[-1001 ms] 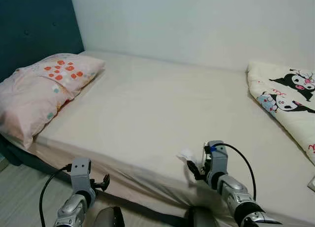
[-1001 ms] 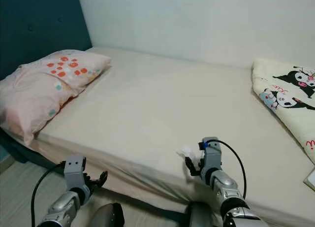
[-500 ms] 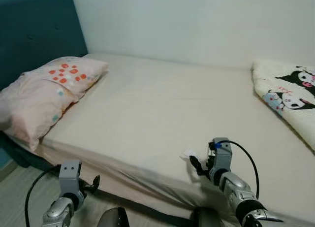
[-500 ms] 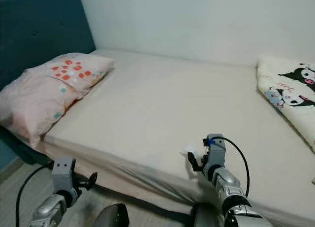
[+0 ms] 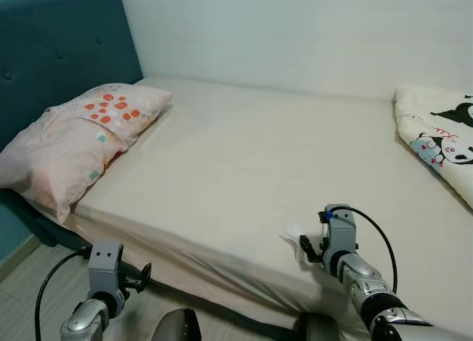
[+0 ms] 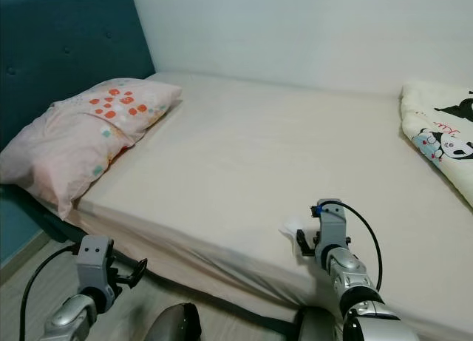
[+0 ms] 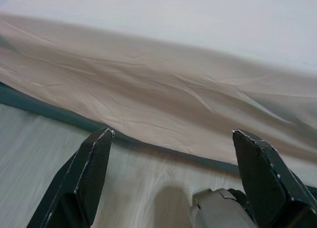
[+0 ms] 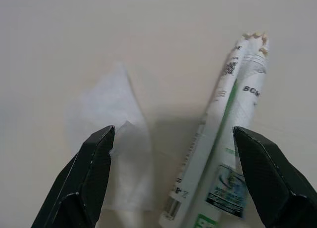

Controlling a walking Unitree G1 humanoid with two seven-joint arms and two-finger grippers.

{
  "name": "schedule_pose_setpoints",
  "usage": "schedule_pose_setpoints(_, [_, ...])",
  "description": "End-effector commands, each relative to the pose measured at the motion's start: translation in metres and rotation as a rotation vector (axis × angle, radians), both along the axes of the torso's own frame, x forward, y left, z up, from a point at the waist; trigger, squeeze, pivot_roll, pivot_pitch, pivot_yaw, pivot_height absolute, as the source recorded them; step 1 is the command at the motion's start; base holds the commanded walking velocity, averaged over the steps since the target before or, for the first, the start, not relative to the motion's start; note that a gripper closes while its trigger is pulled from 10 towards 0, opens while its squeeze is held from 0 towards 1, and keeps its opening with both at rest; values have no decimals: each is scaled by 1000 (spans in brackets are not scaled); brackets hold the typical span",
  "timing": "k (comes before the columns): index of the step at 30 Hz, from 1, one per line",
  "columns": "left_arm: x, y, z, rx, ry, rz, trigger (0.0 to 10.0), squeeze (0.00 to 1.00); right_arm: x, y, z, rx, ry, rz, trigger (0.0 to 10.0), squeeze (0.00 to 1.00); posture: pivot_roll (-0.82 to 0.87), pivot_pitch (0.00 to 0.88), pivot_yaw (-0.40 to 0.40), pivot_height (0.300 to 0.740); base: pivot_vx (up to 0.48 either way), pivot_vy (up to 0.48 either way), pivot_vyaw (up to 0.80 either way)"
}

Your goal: Clean up the room

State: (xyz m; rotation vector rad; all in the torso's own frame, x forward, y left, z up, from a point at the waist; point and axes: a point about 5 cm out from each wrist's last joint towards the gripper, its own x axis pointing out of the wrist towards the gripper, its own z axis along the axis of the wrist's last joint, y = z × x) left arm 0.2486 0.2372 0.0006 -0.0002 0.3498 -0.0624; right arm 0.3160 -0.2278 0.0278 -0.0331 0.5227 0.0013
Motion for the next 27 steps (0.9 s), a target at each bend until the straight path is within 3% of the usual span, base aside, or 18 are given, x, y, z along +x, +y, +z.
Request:
schedule_pose_setpoints(1, [-3,0,-2,-3,16,0,10000,0,-8,-5,-9,-20,56,-8,10000,0,100,62,83,453,0,0,0])
schedule_pose_setpoints(7, [-3,2,0,-1,16,6,10000,0,-14,-17,-12,-59,113,-28,10000,0,94,56,81,453,0,0,0])
schedule_pose_setpoints(10, [-1,1,2,1,14,4,10000,0,-21,-17,-19,-20,156,-50,10000,0,89,50,80,453,0,0,0])
schedule_pose_setpoints(13, [-1,1,3,2,12,7,10000,0,-20,-12,-19,70,127,-69,10000,0,91,47,81,453,0,0,0])
schedule_pose_setpoints(15, [1,0,4,4,8,7,10000,0,-15,-1,-16,193,62,-56,10000,0,93,46,81,453,0,0,0])
schedule_pose_setpoints(18, [1,0,5,7,6,4,10000,0,-12,6,-13,243,25,-33,10000,0,96,45,83,453,0,0,0])
schedule_pose_setpoints(20, [2,-1,7,15,-2,-3,10000,0,-4,21,-6,316,-42,35,10000,0,103,44,86,453,0,0,0])
schedule_pose_setpoints(23, [2,-1,8,19,-5,-5,10000,0,-2,27,-3,331,-60,60,10000,0,105,45,86,453,0,0,0])
schedule_pose_setpoints(27, [1,0,11,25,-11,-6,10000,0,2,36,-3,268,-18,100,10000,0,112,55,85,453,0,0,0])
